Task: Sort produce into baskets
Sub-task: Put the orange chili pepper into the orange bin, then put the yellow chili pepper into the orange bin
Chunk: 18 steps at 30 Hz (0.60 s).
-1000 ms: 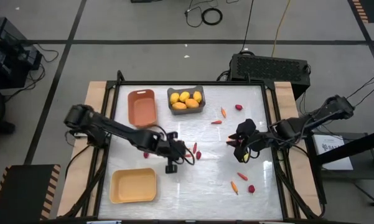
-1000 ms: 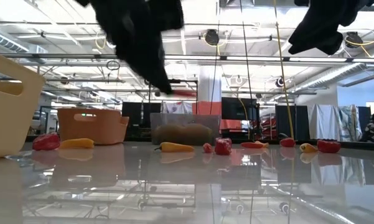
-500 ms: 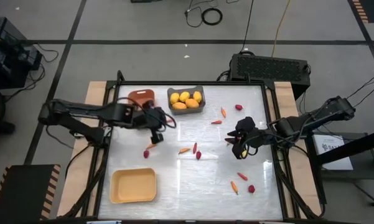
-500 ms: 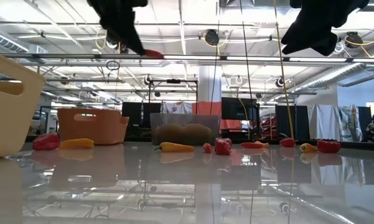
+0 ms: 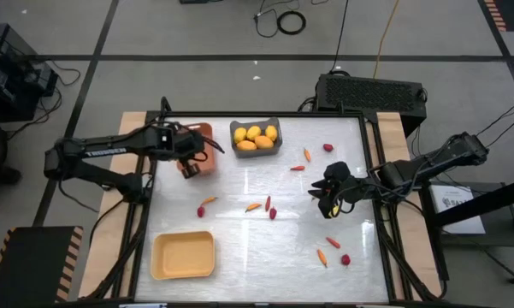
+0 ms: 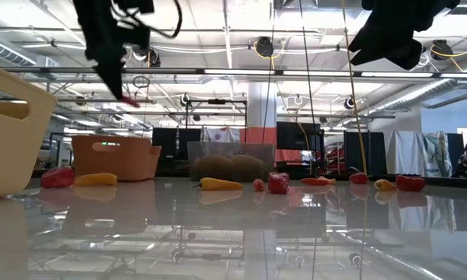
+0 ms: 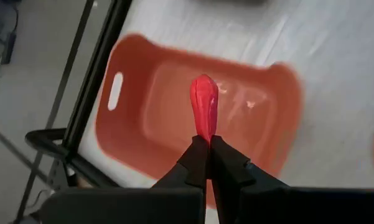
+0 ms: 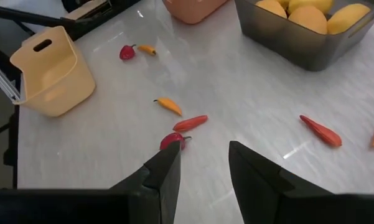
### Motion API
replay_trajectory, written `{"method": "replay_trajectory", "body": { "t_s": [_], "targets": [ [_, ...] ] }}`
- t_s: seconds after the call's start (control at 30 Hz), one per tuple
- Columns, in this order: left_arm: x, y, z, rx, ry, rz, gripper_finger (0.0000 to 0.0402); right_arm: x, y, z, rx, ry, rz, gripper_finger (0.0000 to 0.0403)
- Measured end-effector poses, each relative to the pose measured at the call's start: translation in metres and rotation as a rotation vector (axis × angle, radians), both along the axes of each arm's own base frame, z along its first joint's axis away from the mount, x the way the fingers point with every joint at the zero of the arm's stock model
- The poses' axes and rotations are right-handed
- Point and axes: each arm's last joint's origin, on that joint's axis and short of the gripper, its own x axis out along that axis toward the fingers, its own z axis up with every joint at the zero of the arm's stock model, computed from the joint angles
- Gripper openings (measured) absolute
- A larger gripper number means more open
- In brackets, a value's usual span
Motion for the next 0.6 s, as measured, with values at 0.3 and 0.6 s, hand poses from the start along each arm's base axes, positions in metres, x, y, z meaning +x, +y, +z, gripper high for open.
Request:
{"method": "replay_trajectory", "body": {
  "t_s": [0.3,0.6],
  "targets": [
    [-0.009,0.017,-0.028,-0.01,0.059,0.067,0.0097,0.0,0.0,0.0,0.03,-0.006,-0.021,0.0127],
    [-0.008,0.018,-0.029,-0.006,0.013,0.061,0.0196,0.0,0.0,0.0,0.043,-0.008,-0.031,0.0127]
  ]
}}
